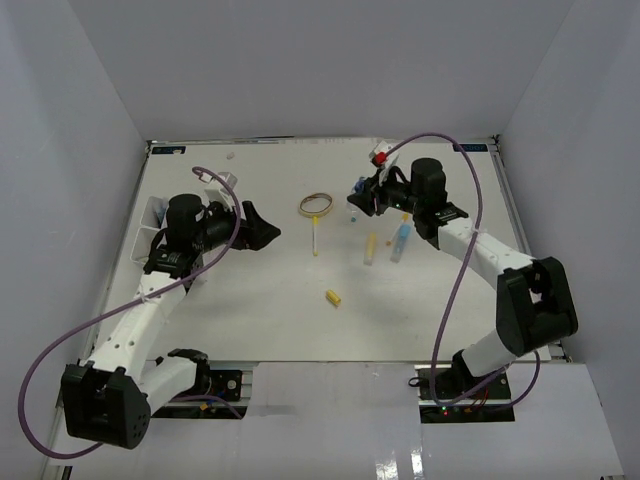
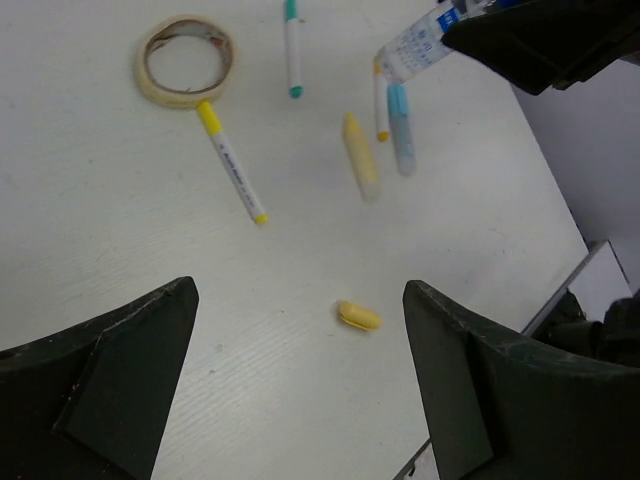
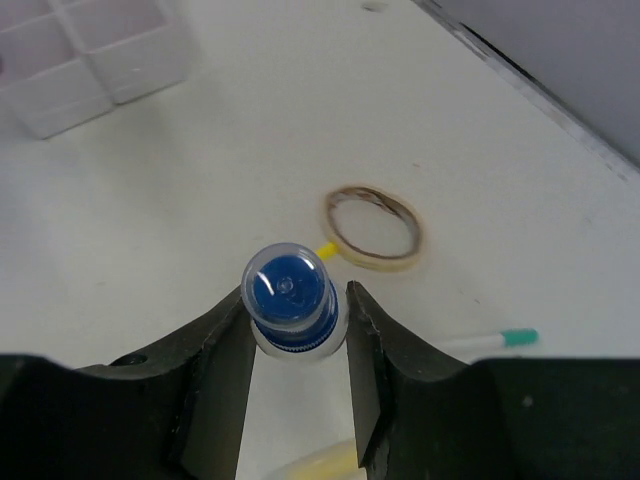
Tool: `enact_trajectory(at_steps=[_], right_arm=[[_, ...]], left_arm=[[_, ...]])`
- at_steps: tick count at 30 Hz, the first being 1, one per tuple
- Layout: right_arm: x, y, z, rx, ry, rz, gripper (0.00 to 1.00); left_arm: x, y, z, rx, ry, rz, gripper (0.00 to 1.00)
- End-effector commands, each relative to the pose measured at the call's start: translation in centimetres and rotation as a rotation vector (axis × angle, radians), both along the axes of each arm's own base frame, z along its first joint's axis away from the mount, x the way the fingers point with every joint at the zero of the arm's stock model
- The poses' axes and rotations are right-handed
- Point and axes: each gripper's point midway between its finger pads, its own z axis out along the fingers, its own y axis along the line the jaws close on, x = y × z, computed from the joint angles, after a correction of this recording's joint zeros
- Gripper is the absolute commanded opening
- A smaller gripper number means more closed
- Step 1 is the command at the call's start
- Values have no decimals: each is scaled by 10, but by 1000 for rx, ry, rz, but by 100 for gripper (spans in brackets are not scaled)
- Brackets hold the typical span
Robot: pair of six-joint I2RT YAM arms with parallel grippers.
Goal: Sort the stationery into containers
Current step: Pick up the stationery from the center of the board, then place the stationery in the storage box.
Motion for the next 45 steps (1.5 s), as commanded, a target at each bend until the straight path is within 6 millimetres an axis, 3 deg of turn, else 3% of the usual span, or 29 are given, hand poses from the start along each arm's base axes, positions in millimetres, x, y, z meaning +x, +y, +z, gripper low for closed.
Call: enact_trajectory(at_steps=[1, 6, 11, 16, 21, 28, 36, 45], right_arm=[[-74, 39, 19, -9, 0, 310, 14], [-146, 69, 40, -15, 3, 530, 15], [-180, 86, 54, -7, -19, 621, 15], [-202, 97, 58, -3, 0, 686, 15], [-206, 101, 63, 5, 2, 700, 15], [-211, 103, 65, 11, 10, 723, 15], [-214, 103, 64, 14, 14, 741, 15], [-214, 104, 61, 15, 17, 740, 15]], left_arm=[[-28, -31, 50, -43, -188, -217, 93], [-57, -50, 83, -59, -306, -326, 88], [-83, -57, 114, -73, -422, -396, 79], [-98, -71, 125, -84, -460, -471, 73], [-105, -91, 122, -50, -492, -520, 73], [-93, -106, 113, 20, -523, -512, 69], [-78, -114, 114, 39, -555, -478, 50], [-85, -125, 99, 21, -504, -554, 41]])
